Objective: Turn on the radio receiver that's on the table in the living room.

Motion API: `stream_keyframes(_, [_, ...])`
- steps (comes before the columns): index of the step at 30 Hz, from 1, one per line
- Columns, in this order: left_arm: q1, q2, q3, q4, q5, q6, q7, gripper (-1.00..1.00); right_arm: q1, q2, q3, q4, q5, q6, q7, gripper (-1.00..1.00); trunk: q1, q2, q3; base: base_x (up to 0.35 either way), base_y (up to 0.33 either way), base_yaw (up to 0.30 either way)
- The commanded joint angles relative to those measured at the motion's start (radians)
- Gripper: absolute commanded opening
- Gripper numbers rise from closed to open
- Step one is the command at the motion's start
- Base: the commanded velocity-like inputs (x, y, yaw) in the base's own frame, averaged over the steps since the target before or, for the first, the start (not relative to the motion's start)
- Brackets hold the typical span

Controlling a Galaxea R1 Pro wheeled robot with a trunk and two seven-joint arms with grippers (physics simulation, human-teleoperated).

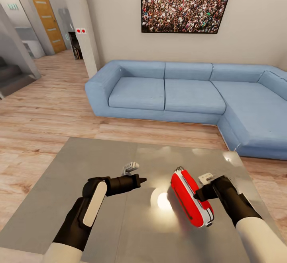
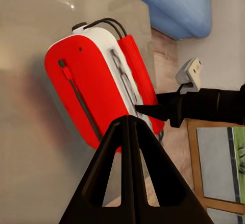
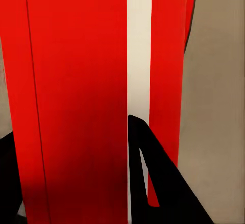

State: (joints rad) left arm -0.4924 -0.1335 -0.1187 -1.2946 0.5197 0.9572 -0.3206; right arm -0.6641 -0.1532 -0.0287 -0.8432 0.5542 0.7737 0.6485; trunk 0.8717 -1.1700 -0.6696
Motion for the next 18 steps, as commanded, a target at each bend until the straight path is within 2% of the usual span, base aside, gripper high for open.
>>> stream_keyframes(1, [0.0, 0.0, 0.0, 0.0, 0.0, 0.0, 0.0, -1.0, 0.0, 0.001, 0.0, 0.003, 0.001, -0.007, -0.004, -1.0, 0.0, 0.0, 0.0, 0.0, 0.0, 0.0])
stream_keyframes(5, [0.0, 0.0, 0.0, 0.0, 0.0, 0.0, 0.0, -1.0, 0.0, 0.002, 0.0, 0.02, -0.024, -0.021, -0.01, -1.0, 0.0, 0.0, 0.0, 0.0, 0.0, 0.0])
stream_keyframes(9, [0.0, 0.0, 0.0, 0.0, 0.0, 0.0, 0.0, -1.0, 0.0, 0.002, 0.0, 0.05, -0.05, -0.07, -0.013, -1.0, 0.0, 0.0, 0.0, 0.0, 0.0, 0.0])
stream_keyframes(18, [0.0, 0.0, 0.001, 0.0, 0.0, 0.0, 0.0, -1.0, 0.0, 0.001, 0.0, 0.069, -0.059, -0.109, -0.021, -1.0, 0.0, 0.0, 0.0, 0.0, 0.0, 0.0])
